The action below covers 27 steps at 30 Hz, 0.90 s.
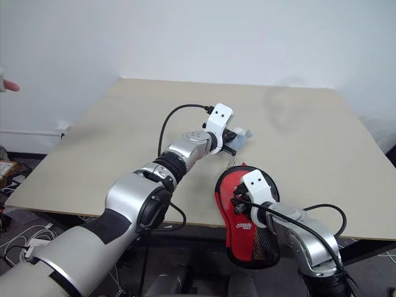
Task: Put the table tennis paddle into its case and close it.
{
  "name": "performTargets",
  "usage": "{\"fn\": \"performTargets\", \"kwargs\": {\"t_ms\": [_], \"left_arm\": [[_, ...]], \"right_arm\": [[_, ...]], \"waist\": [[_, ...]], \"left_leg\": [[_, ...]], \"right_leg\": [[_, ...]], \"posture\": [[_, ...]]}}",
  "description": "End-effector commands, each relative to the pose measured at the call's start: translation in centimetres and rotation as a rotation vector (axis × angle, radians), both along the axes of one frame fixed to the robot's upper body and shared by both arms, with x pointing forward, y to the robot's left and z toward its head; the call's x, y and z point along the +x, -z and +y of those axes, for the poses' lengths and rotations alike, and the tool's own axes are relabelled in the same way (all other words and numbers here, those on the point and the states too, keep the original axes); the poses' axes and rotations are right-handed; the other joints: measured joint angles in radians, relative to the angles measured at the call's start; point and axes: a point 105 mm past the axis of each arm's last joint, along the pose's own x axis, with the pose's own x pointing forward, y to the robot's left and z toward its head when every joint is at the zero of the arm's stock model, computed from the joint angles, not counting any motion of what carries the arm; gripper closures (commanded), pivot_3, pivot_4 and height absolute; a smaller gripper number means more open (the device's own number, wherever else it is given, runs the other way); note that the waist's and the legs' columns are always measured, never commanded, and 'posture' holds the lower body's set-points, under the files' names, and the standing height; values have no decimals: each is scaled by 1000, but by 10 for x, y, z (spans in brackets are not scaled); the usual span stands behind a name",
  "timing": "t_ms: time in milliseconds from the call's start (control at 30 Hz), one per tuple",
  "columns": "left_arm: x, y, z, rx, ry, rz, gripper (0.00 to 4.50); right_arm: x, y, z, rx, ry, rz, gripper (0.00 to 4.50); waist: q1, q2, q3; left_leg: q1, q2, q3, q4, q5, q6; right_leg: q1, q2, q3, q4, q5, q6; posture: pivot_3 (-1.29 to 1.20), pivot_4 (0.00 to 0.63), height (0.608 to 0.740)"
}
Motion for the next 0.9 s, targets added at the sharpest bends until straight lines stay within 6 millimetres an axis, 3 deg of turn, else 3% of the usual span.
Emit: {"fn": "performTargets", "kwargs": {"t_ms": [33, 300, 433, 567, 900], "left_arm": [[-7, -47, -35, -99, 64, -152, 4491], [-36, -25, -66, -53, 260, -120, 4491], [-60, -13, -79, -69, 461, -61, 4491], [-70, -5, -76, -102, 560, 11, 4491], [-71, -8, -68, -241, 581, 79, 4491]], "right_arm": [[-22, 35, 3, -27, -5, 186, 2990], [-21, 36, 4, -30, -2, 183, 2990], [-18, 31, 6, -31, -20, 154, 2990], [-16, 30, 6, -42, -37, 135, 2990], [-8, 29, 9, -50, -53, 100, 2990]], "waist": [[0, 0, 0], [0, 0, 0], [0, 0, -1], [-1, 1, -1], [0, 1, -2]], "left_leg": [[0, 0, 0, 0, 0, 0], [0, 0, 0, 0, 0, 0], [0, 0, 0, 0, 0, 0], [0, 0, 0, 0, 0, 0], [0, 0, 0, 0, 0, 0]], "right_leg": [[0, 0, 0, 0, 0, 0], [0, 0, 0, 0, 0, 0], [0, 0, 0, 0, 0, 0], [0, 0, 0, 0, 0, 0], [0, 0, 0, 0, 0, 0]], "posture": [[0, 0, 740], [0, 0, 740], [0, 0, 740], [0, 0, 740], [0, 0, 740]]}}
